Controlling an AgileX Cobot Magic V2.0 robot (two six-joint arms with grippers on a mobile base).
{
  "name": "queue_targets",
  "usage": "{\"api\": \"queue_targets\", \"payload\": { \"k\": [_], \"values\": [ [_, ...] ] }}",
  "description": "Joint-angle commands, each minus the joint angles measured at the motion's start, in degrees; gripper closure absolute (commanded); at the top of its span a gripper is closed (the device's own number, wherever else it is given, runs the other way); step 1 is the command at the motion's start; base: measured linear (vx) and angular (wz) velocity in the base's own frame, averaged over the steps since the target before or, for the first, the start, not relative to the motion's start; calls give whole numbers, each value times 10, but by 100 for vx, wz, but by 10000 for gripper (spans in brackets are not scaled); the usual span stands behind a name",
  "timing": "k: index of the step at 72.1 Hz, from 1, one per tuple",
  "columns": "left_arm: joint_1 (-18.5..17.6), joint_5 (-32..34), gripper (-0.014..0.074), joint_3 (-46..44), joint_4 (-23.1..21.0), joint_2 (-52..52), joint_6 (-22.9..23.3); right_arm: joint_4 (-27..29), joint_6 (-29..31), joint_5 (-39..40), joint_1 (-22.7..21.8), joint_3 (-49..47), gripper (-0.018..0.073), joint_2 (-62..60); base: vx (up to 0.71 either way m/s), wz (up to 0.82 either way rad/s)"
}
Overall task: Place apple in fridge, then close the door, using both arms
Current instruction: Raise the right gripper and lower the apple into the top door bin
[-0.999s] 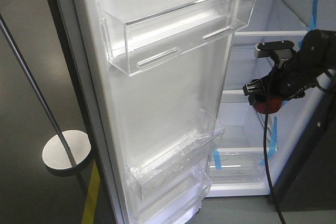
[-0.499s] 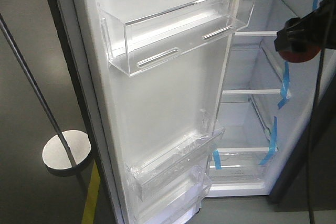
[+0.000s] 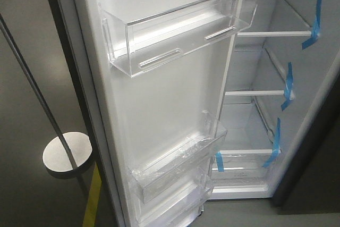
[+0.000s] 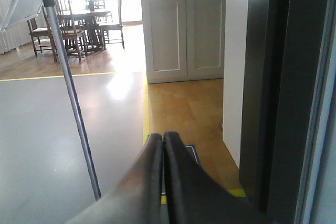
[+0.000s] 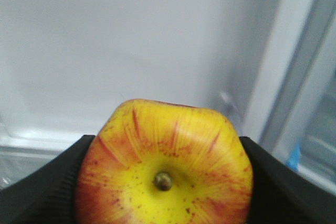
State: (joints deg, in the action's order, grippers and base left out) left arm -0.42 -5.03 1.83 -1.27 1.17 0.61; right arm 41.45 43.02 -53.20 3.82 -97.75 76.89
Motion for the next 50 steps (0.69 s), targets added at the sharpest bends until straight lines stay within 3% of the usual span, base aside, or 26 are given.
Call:
{"api": "queue_targets", "payload": {
  "k": [1,8,23,50],
  "values": [
    [-3,47,603,-1,-4,4,1,88,49,37,22,-48,382,4,0,0],
    [-3,47,603,-1,-4,4,1,113,79,52,58,-70,382,27,0,0],
    [-3,47,603,-1,-4,4,1,101,80,121,118,-86,375,82,0,0],
    [-3,47,603,-1,-4,4,1,70,74,128,122,-87,366,162,0,0]
  ]
}}
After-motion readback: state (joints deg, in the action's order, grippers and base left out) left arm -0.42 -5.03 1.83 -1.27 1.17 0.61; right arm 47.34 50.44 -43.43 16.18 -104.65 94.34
